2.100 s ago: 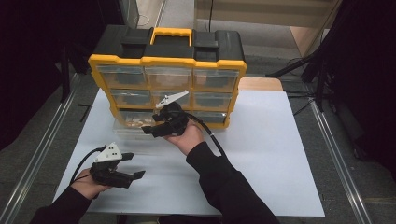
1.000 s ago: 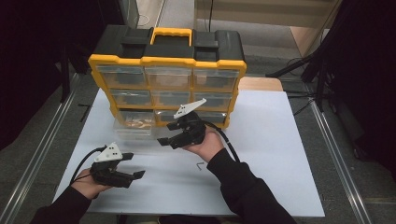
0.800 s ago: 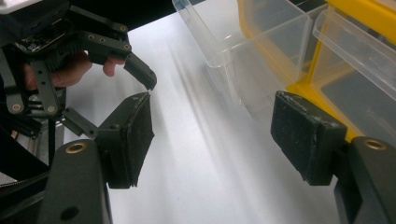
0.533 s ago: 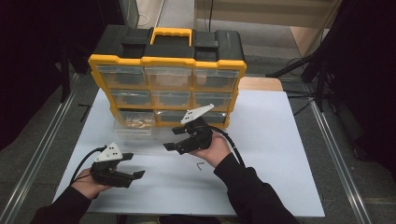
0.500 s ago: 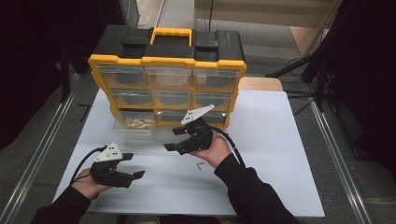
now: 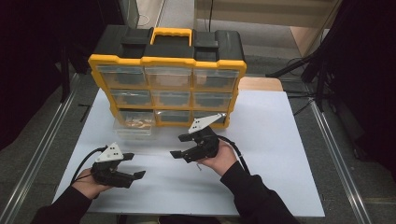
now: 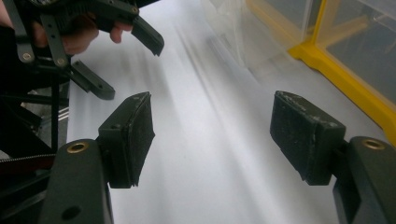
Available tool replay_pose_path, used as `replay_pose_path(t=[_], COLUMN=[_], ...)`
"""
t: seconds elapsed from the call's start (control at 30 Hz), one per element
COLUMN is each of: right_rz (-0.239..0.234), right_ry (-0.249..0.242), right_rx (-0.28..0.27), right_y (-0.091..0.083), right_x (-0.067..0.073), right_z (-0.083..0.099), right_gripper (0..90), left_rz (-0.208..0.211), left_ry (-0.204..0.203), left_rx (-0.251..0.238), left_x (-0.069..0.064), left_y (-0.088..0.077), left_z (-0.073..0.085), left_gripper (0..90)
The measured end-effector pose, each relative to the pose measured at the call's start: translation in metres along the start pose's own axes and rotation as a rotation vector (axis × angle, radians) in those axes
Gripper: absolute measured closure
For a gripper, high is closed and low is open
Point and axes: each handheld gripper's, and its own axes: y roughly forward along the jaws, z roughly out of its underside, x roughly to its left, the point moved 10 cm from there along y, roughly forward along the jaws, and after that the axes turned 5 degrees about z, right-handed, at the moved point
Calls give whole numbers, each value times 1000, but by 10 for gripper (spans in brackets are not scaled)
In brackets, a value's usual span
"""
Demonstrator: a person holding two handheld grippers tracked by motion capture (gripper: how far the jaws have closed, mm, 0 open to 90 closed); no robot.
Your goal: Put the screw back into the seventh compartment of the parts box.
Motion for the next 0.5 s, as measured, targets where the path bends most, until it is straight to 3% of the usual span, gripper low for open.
replay_pose_path(t=[0.23, 0.5], right_rz=[17, 35], right_ry=[23, 6], right_rx=[7, 13], right_y=[-7, -17], right_x=[-3, -4], right_z=[13, 24], right_gripper=[322, 326], left_rz=[1, 1], left_ry=[-1, 1], left_rx=[-4, 0], left_x=[0, 1], left_y=[-1, 0], left_z=[-1, 0], left_gripper=[207, 207])
